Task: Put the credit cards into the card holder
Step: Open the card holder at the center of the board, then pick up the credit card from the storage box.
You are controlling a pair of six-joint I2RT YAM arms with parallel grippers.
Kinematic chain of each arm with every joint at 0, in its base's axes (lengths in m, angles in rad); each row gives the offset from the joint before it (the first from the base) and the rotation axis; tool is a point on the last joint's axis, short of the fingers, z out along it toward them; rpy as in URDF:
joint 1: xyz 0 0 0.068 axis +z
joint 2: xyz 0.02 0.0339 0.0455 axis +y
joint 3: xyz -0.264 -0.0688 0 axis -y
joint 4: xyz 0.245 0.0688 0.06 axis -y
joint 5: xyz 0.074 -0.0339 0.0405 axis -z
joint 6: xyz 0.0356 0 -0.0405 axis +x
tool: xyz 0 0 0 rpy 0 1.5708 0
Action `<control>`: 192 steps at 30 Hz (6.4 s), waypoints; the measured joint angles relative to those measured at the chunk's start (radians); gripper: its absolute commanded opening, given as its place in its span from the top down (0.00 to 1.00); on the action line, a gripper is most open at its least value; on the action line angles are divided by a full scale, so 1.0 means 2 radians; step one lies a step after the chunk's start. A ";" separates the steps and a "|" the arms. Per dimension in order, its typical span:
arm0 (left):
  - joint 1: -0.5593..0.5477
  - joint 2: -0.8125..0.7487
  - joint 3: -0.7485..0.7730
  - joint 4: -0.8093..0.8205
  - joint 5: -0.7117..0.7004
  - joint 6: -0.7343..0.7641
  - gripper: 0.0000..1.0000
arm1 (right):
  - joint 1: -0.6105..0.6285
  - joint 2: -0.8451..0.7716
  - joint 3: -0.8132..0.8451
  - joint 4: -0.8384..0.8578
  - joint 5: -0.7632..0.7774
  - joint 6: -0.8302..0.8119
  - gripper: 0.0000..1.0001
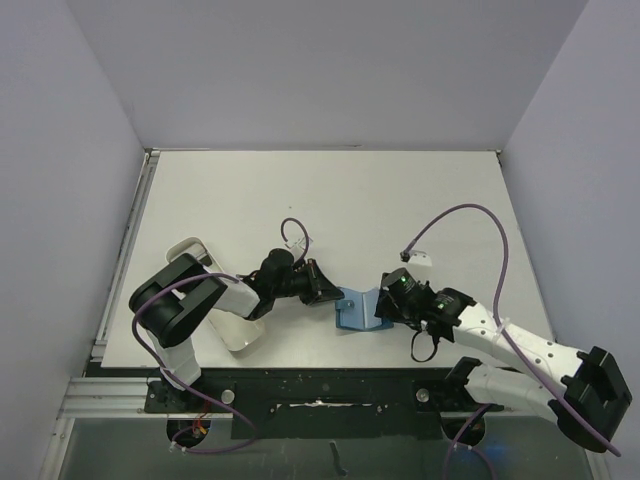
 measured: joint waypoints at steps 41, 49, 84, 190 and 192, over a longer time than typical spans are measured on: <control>0.018 -0.067 0.045 -0.166 -0.046 0.063 0.43 | 0.016 0.172 0.028 0.130 -0.056 -0.008 0.39; 0.085 -0.187 0.140 -0.396 -0.115 0.172 0.34 | 0.031 0.224 0.075 0.104 -0.032 -0.012 0.39; 0.213 -0.383 0.126 -0.670 -0.311 0.691 0.34 | 0.014 0.206 0.059 0.110 -0.052 -0.053 0.41; 0.302 -0.214 0.050 -0.458 -0.368 0.888 0.75 | -0.019 0.104 0.000 0.115 -0.091 -0.092 0.43; 0.302 -0.214 0.050 -0.459 -0.367 0.888 0.78 | -0.019 0.104 0.000 0.115 -0.091 -0.092 0.43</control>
